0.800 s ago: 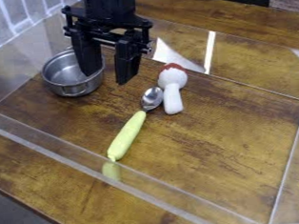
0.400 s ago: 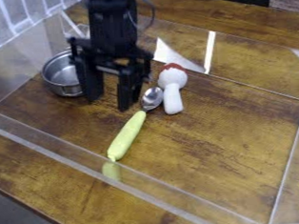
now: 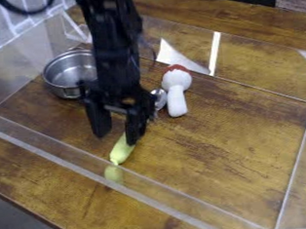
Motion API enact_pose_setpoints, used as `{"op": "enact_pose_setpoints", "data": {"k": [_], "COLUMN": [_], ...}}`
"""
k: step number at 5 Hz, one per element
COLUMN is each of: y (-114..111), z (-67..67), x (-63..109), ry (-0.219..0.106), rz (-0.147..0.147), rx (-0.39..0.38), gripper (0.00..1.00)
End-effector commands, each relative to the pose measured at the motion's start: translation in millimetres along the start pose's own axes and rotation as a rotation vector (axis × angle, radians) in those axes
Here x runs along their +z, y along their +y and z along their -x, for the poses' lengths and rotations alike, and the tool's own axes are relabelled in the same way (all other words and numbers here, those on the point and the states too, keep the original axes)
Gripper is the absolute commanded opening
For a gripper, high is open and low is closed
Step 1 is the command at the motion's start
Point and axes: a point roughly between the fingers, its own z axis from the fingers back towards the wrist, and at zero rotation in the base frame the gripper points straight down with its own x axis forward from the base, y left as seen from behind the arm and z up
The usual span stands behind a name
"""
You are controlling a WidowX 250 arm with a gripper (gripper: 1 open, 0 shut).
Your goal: Move the green spoon to the left
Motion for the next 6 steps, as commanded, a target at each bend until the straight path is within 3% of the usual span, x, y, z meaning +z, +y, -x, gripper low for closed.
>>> {"op": "enact_pose_setpoints", "data": {"k": [1, 2, 6], "y": [7.0, 8.6, 7.2], "z": [-11.5, -14.1, -17.6], "x": [1.6, 1.2, 8.2], "ry": [-0.083, -0.111, -0.185], "rz": [0.027, 0.039, 0.077], "rx": [0.019, 0.025, 0.052], "gripper": [1.00, 0.00, 0.00]}}
